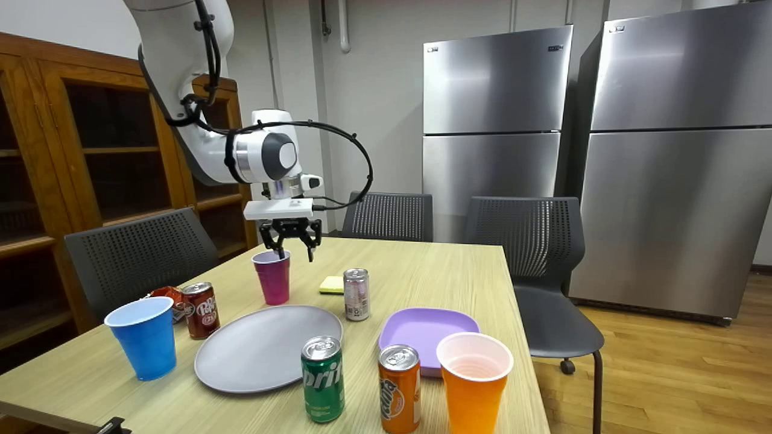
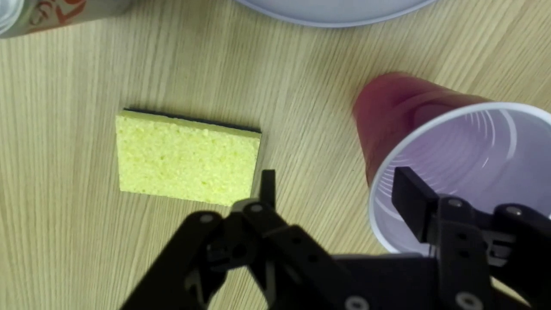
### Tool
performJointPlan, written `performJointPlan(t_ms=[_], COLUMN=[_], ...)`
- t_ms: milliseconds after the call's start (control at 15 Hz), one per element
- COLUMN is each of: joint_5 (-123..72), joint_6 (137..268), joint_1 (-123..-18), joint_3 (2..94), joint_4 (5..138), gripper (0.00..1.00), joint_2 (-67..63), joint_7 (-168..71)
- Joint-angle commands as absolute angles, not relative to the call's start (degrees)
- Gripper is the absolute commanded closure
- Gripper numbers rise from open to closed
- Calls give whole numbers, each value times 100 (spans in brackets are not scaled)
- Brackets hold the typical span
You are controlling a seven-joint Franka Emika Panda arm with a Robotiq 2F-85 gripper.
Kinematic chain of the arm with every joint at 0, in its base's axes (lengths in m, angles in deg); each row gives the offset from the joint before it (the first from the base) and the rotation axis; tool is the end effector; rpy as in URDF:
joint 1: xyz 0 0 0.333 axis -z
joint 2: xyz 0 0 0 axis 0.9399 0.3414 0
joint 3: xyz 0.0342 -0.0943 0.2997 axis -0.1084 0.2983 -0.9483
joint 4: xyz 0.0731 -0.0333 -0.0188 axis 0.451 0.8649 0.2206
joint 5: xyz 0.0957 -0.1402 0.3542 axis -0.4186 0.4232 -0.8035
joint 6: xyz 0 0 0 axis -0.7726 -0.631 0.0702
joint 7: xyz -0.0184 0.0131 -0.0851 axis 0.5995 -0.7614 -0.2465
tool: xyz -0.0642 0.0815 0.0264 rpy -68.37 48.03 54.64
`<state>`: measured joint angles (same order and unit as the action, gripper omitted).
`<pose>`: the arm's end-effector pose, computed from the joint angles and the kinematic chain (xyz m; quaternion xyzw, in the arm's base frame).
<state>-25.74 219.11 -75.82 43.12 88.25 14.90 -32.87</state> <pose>0.6399 0.0756 0.2034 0.9820 0.1733 0.0737 0.0119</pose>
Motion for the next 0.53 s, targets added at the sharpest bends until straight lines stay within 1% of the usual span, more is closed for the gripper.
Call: performJointPlan(t_ms=[0, 333, 400, 467], joint_5=[-2407, -2411, -2411, -2409], joint_6=[21676, 21711, 21726, 21740], joint_1=[-7554, -7582, -7590, -7599], joint_3=[4234, 4224, 4226, 4228], joint_4=[8668, 8798, 8831, 8866], gripper=[58, 97, 100, 100], joint_2=[1499, 1413, 1391, 1366], joint_7=[-3429, -3474, -3489, -3508])
